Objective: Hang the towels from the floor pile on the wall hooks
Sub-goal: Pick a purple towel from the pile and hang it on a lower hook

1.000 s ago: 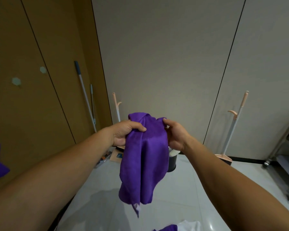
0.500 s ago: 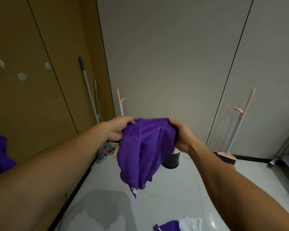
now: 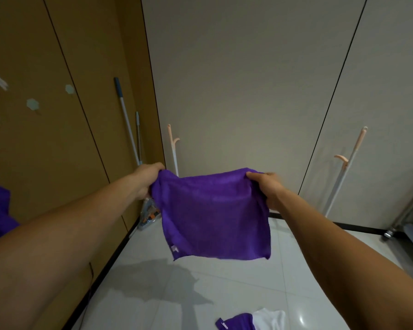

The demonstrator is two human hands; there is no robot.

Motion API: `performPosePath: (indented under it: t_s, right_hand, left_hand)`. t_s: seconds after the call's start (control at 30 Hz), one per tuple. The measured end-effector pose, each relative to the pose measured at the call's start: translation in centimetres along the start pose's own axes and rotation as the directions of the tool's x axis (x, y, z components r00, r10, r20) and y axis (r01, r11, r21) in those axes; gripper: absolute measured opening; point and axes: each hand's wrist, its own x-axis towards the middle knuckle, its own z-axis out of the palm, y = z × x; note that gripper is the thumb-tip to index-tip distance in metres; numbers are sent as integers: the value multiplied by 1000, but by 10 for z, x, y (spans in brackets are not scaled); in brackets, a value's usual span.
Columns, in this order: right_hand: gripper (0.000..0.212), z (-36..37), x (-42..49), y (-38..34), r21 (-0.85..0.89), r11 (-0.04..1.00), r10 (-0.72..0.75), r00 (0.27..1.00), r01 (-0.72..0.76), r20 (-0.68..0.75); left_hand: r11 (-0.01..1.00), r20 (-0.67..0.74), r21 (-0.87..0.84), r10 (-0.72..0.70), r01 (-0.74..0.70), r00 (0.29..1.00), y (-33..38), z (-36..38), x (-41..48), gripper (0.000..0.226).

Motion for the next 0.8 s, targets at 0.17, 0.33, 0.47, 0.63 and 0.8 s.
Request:
performPosePath:
  t_s: [0.17, 0.33, 0.47, 0.63, 0.8]
  right_hand:
    - [30, 38, -19, -2, -91, 989, -80, 941, 116, 328]
    - [56, 59, -27, 2, -264, 919, -119, 842, 294, 526]
    - [26, 65, -19, 9, -381, 878, -111, 897, 290, 427]
    - [17, 68, -14, 10, -185, 982, -2, 988, 31, 155]
    - [36, 65, -13, 7, 213, 957, 133, 952, -195, 276]
  left_hand:
    - [988, 427, -148, 30, 37, 904, 20, 46, -24, 25]
    - [990, 641, -128, 133, -66, 756, 43, 67, -43, 37]
    - [958, 632, 140, 108, -250, 768, 40, 55, -42, 34]
    - [853, 448, 445, 52, -273, 893, 12, 37, -31, 21]
    - [794, 570, 591, -286, -142, 770, -8, 28, -33, 37]
